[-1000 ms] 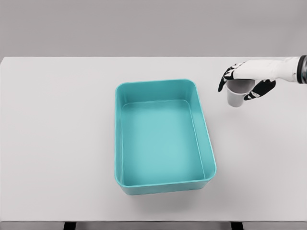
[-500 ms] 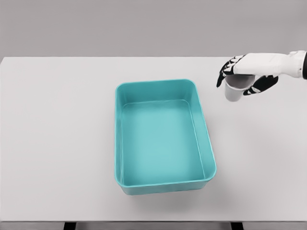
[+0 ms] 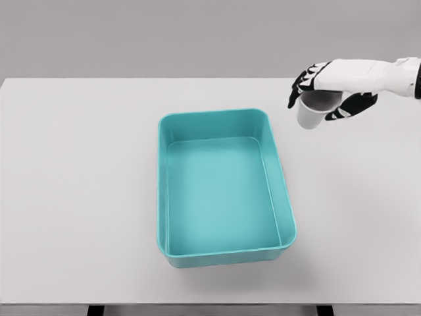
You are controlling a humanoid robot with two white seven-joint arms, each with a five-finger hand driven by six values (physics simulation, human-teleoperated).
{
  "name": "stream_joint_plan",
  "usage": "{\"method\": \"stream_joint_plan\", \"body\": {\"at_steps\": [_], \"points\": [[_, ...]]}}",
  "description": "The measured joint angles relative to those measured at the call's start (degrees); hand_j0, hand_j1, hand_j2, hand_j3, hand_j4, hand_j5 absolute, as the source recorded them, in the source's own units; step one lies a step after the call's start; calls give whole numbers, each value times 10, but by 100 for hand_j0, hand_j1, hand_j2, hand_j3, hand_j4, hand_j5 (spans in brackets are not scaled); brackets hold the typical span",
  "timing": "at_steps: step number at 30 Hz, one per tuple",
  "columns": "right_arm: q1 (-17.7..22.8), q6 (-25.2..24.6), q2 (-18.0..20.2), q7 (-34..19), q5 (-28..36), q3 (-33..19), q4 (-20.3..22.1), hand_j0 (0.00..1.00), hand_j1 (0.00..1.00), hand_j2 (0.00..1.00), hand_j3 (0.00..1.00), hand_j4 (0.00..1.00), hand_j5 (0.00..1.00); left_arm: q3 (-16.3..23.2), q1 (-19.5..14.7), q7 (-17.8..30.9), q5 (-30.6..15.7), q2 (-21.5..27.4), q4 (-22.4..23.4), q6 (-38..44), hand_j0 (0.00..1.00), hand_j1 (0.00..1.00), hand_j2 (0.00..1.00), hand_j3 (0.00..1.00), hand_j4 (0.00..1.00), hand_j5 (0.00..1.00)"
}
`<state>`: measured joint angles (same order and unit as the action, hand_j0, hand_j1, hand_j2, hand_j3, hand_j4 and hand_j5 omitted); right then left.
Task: Put the paper cup into the basket with your right arm
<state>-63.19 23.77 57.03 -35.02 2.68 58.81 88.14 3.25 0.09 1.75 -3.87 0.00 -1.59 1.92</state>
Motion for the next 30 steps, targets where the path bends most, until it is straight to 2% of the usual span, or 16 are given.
{"method": "stream_joint_plan", "body": {"at_steps": [10, 20, 30], "points": [[3, -4, -54, 0, 4, -24, -2, 68, 68, 68, 68, 68, 68, 0, 0, 0, 0, 0, 0, 0, 100, 100, 100, 100, 100, 100], [7, -6, -88, 0, 14, -28, -2, 68, 68, 68, 68, 68, 68, 0, 0, 0, 0, 0, 0, 0, 100, 100, 100, 100, 100, 100], [18, -33, -137, 0, 17, -27, -4, 68, 68, 68, 68, 68, 68, 0, 0, 0, 0, 0, 0, 0, 100, 100, 100, 100, 100, 100]]}}
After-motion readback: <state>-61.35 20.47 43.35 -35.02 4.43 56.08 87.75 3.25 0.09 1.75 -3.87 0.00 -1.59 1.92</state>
